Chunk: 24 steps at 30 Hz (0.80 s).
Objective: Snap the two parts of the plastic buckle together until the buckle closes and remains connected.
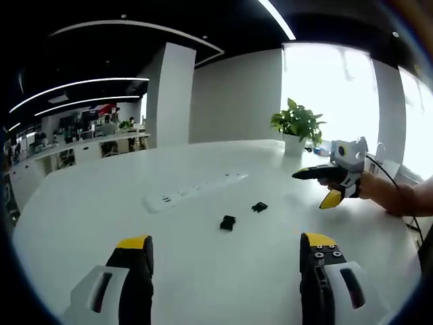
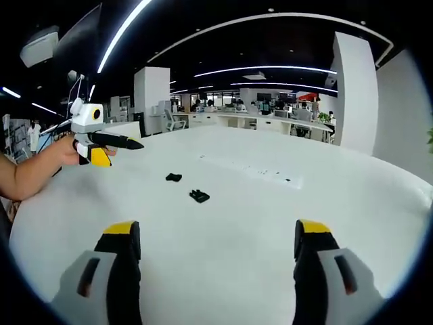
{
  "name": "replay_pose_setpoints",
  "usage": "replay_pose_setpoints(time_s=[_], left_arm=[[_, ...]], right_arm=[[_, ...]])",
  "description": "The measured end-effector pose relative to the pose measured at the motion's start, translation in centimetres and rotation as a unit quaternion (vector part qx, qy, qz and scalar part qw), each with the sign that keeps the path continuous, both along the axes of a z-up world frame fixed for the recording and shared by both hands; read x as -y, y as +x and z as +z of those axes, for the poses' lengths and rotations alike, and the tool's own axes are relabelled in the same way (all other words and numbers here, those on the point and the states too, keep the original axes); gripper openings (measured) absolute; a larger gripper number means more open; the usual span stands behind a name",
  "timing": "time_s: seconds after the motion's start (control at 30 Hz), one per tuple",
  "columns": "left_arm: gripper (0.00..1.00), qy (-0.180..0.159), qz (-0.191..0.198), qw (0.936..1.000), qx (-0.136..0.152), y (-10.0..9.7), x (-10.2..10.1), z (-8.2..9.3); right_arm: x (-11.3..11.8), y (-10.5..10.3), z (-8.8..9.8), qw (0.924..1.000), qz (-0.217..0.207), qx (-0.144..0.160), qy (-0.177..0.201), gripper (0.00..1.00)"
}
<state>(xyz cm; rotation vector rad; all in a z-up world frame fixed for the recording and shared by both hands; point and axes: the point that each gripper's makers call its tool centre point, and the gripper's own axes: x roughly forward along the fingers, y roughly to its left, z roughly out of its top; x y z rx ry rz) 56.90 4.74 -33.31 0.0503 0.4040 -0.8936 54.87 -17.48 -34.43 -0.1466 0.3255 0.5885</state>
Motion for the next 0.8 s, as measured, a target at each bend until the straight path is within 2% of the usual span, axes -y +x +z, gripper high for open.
replay_pose_setpoints(time_s=[0.17,0.8], left_arm=[[0.99,0.006,-0.004,1.0,-0.003,0.0,0.2,-0.4],[0.99,0.012,-0.011,0.9998,-0.011,0.5,1.3,-0.9]], right_arm=[[-0.2,0.0,0.0,1.0,0.005,-0.001,0.002,1.0],[-1.1,0.6,0.1,0.9999,0.015,-0.002,0.003,1.0]])
